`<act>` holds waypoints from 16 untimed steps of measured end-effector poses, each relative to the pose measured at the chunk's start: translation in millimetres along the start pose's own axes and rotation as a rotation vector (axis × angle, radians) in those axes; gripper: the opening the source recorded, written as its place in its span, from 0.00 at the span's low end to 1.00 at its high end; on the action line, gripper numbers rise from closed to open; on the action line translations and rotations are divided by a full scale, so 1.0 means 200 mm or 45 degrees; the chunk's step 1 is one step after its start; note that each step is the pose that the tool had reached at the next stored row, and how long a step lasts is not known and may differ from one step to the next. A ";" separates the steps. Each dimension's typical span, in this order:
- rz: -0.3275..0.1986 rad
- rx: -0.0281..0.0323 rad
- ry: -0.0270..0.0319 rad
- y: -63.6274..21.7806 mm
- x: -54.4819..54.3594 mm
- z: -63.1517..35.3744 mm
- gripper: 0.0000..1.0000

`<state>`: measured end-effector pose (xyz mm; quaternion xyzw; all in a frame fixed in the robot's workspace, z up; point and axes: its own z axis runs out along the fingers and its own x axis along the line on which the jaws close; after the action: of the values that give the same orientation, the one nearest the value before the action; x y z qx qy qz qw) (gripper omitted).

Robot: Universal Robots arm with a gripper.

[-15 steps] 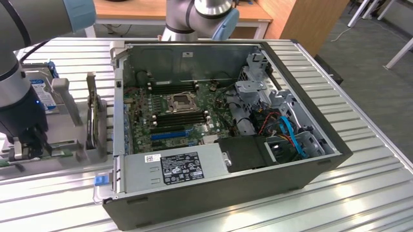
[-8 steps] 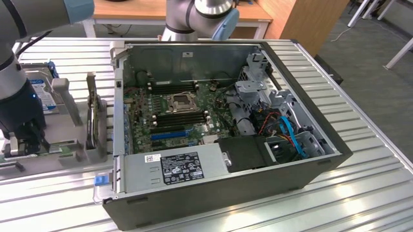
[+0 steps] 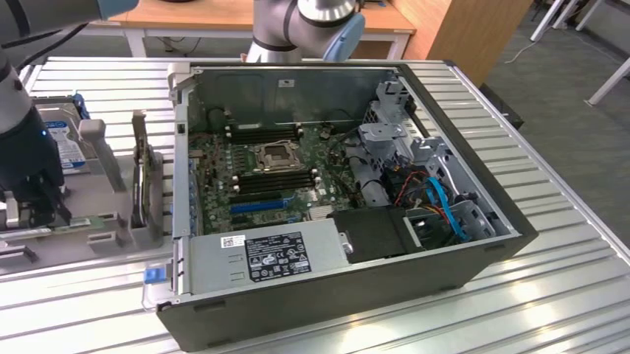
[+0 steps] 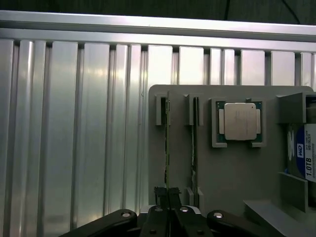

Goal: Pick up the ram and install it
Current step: 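Pick up the ram and move it above insertion slot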

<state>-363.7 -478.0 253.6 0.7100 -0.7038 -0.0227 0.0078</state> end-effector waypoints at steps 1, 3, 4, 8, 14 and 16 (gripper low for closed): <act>0.000 0.0000 0.0000 0.000 0.00 -0.012 0.11; 0.000 0.0000 0.0001 0.001 0.00 -0.036 0.11; 0.000 0.0000 0.0000 0.001 0.00 -0.048 0.11; 0.000 0.0000 0.0000 0.003 0.00 -0.095 0.11; 0.000 -0.0001 0.0000 0.005 0.00 -0.166 0.11; 0.000 0.0001 -0.0001 0.006 0.00 -0.192 0.11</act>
<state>-363.3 -478.0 292.0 0.7100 -0.7038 -0.0227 0.0077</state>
